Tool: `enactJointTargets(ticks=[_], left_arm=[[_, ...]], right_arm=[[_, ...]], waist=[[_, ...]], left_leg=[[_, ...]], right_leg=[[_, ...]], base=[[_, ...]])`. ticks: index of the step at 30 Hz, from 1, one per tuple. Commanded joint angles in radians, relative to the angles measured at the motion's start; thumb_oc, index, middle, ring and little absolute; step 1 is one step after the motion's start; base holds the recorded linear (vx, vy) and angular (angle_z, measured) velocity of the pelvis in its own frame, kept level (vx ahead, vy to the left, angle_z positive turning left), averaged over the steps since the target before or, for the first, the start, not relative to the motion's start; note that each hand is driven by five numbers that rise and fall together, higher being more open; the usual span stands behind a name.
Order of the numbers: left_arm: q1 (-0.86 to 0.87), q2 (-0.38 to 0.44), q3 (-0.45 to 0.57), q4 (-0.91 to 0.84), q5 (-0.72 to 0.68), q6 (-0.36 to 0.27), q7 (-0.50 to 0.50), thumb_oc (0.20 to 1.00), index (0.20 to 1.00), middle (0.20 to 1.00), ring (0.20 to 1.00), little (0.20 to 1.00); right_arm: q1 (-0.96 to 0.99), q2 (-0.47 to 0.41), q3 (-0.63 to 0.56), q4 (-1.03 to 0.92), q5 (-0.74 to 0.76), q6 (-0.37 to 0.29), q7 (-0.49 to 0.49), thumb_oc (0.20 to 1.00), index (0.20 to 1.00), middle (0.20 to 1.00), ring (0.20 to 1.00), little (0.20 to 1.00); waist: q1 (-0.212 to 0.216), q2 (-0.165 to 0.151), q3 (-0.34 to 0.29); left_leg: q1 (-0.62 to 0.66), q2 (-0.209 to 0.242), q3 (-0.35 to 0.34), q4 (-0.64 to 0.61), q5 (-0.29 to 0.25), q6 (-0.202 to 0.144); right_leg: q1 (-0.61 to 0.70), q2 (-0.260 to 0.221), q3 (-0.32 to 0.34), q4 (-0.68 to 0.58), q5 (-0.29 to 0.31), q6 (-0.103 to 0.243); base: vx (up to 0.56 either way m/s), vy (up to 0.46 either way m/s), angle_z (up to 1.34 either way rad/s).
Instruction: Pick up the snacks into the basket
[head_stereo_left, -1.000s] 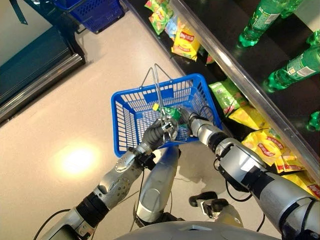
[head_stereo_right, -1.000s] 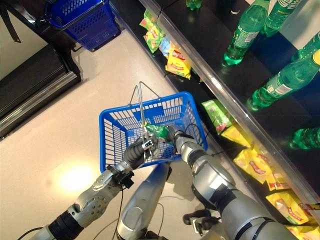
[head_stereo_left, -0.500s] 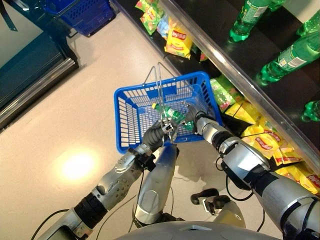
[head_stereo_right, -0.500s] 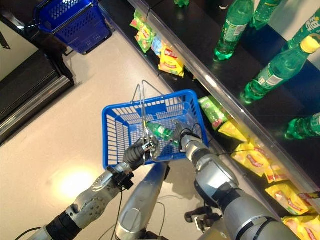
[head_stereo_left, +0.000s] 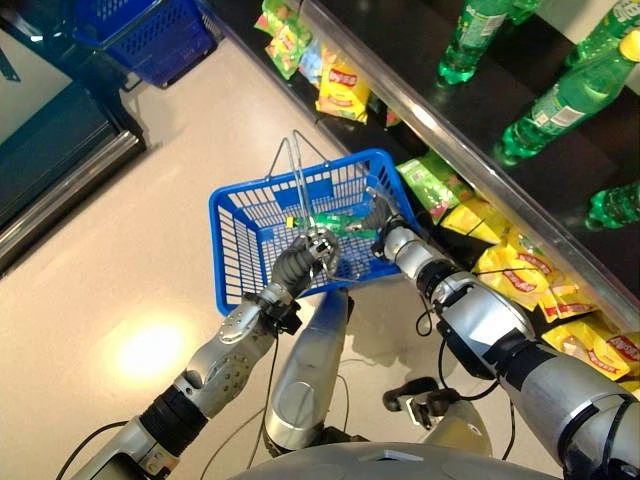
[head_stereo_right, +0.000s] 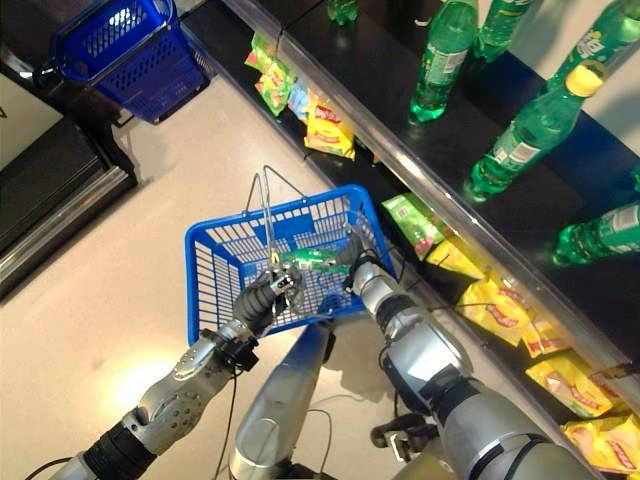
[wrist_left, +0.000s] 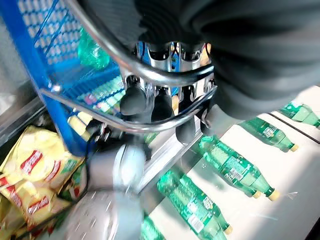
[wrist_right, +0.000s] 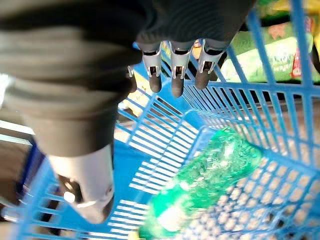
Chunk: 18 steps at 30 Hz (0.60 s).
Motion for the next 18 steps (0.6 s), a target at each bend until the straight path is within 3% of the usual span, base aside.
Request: enactJointTargets(ticks=[1,5,7,9,14,18], left_arm=[[-0.009,-0.04,0.071,-0.152,0.096,-0.173,-0.01,0.2,0.2,0.2,0.2,0.2],[0.091,-0.035,0.192,-0.044,0.161,-0.201,0.039,0.2,0.2,0.2,0.2,0.2],[0.113,-0.042,0.212,-0.019,0.17,-0.203,0.043,0.2,0.2,0.2,0.2,0.2],[0.148,-0.051,0.267,0.067,0.191,-0.207,0.048,0.2,0.2,0.2,0.2,0.2],[0.162,-0.073,0.298,0.166,0.245,-0.202,0.034,0.2,0.2,0.2,0.2,0.2],[0.146,-0.117,0.332,0.343,0.316,-0.192,0.018,0.2,0.2,0.2,0.2,0.2]], right_arm=[[0.066,0.014,0.004,-0.111,0.058,-0.082,-0.022,1.0,1.0,1.0,1.0,1.0],[0.279,-0.037,0.046,-0.421,0.124,-0.124,0.043,1.0,1.0,1.0,1.0,1.0],[0.329,-0.056,0.05,-0.472,0.133,-0.131,0.054,1.0,1.0,1.0,1.0,1.0],[0.455,-0.135,0.047,-0.623,0.164,-0.149,0.12,1.0,1.0,1.0,1.0,1.0],[0.57,-0.202,0.023,-0.672,0.163,-0.152,0.175,1.0,1.0,1.0,1.0,1.0],[0.649,-0.211,-0.012,-0.624,0.158,-0.148,0.206,1.0,1.0,1.0,1.0,1.0]], waist=[[0.003,0.02,-0.066],[-0.046,-0.004,-0.065],[-0.056,-0.011,-0.067],[-0.091,-0.027,-0.079],[-0.126,-0.038,-0.099],[-0.169,-0.055,-0.135]], left_leg=[[0.01,0.03,0.076,0.005,-0.067,0.052],[0.049,0.045,0.101,0.002,-0.072,0.05],[0.06,0.047,0.106,-0.001,-0.073,0.05],[0.095,0.051,0.12,-0.011,-0.075,0.05],[0.155,0.05,0.129,-0.052,-0.068,0.047],[0.257,0.048,0.158,-0.146,-0.045,0.048]], right_leg=[[-0.114,0.01,0.033,-0.033,0.201,0.01],[-0.095,0.008,0.05,-0.051,0.218,0.008],[-0.088,0.008,0.053,-0.058,0.222,0.009],[-0.063,0.008,0.064,-0.081,0.235,0.01],[-0.002,0.017,0.061,-0.136,0.257,0.017],[0.082,0.05,0.068,-0.253,0.303,0.026]], base=[[-0.01,0.06,-0.3],[0.0,0.044,-0.32],[0.01,0.031,-0.3],[0.03,0.054,-0.23],[0.03,0.035,-0.17],[0.06,0.059,-0.2]])
